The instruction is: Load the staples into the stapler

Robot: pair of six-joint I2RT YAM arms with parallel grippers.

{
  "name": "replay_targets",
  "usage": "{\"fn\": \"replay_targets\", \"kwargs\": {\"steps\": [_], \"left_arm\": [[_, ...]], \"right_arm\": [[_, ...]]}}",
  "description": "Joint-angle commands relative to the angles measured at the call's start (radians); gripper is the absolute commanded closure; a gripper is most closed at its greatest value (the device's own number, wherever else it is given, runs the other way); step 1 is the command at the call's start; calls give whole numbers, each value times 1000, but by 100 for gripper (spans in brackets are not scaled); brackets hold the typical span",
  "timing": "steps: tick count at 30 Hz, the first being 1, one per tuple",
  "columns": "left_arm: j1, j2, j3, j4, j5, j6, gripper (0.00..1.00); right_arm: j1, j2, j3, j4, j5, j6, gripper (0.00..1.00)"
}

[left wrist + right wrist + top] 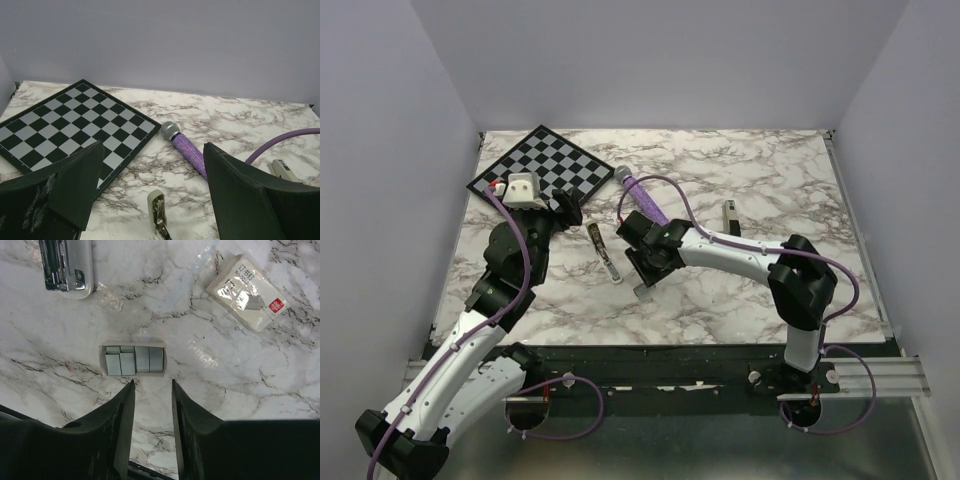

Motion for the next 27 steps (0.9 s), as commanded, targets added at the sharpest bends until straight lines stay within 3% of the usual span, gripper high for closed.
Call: {"fn": "replay_targets", "kwargs": {"steps": [1, 23, 27], "left_arm": [[9, -5, -8, 17, -22, 11, 12], [10, -1, -10, 19, -12, 13, 12], [12, 1, -10, 19, -14, 16, 12]], "right_arm": [[17, 49, 52, 9, -22, 6, 59], [35, 167, 118, -22, -45, -17, 63], [37, 174, 118, -57, 7, -12, 64]]}}
